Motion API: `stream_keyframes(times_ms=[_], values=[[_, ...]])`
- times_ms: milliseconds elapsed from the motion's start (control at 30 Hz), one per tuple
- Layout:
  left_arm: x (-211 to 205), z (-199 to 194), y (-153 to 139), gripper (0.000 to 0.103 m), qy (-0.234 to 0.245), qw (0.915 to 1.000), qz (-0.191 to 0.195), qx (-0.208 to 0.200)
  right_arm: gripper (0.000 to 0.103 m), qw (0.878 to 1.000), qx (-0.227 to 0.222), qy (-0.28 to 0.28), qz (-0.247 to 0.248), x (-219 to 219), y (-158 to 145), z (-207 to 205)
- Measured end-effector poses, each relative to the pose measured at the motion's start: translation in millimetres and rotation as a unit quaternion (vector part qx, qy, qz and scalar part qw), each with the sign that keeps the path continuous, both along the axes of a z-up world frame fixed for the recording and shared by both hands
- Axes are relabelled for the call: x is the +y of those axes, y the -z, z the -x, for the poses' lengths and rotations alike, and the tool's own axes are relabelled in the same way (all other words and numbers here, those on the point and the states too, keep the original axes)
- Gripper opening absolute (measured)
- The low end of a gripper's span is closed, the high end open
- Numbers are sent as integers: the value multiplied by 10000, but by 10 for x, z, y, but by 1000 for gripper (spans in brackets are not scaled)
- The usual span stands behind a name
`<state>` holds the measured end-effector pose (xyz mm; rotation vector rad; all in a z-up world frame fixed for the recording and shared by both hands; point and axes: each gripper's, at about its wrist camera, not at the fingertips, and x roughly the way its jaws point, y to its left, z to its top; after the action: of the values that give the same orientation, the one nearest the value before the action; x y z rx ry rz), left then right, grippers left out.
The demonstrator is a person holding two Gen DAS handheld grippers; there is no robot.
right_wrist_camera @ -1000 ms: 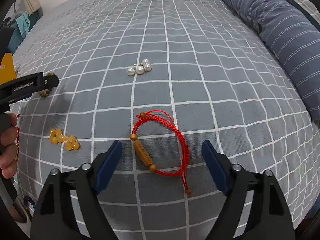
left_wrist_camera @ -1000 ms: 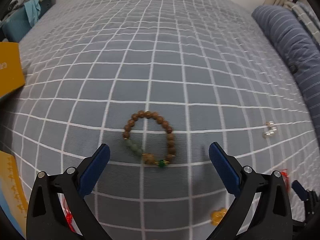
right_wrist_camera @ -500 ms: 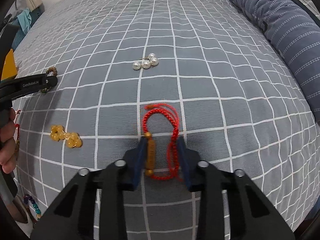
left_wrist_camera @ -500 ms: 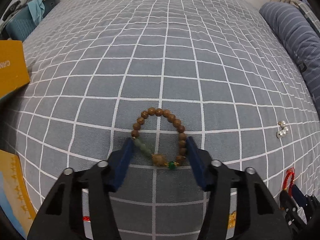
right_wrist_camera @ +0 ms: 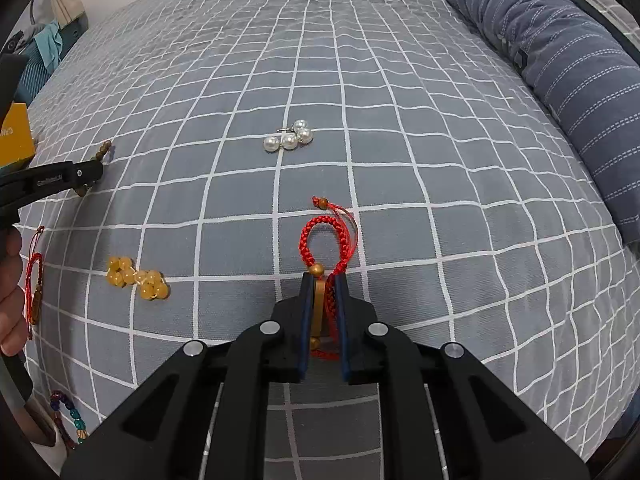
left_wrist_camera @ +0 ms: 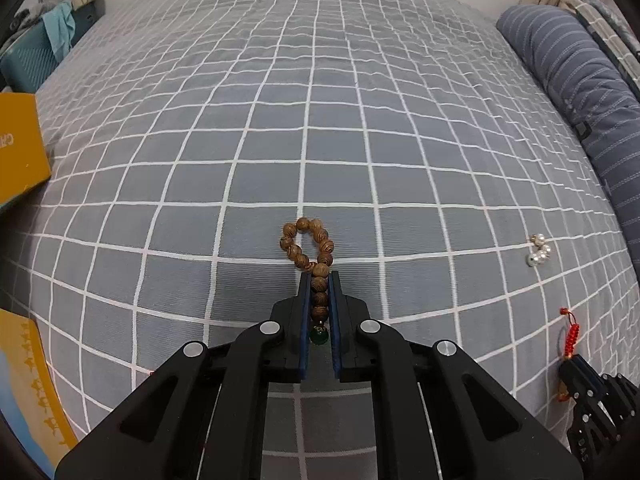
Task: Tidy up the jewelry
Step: 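Close left tool on brown bead bracelet while right tool grips red cord bracelet, lift both, then carry both held bracelets over the open white box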
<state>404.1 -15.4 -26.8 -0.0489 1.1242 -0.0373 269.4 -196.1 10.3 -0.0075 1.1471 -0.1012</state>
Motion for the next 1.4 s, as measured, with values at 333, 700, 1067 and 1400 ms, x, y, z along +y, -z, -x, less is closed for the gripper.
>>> stream_keyframes(times_ms=[333, 700, 1067, 1400], values=[[3, 254, -303, 8, 43, 9995, -17, -317, 10, 9998, -186, 32, -44, -14, -131, 53], [-40, 600, -690, 8, 148, 9970, -142, -741, 10, 9989, -461, 1, -123, 21, -305, 143], [115, 926, -1016, 8, 90, 9940, -143, -1077, 10, 9962, -864, -127, -21, 174, -568, 252], [354, 1202, -1224, 8, -93, 9916, -124, -1286, 10, 9912, -1312, -170, 12, 323, -842, 406]])
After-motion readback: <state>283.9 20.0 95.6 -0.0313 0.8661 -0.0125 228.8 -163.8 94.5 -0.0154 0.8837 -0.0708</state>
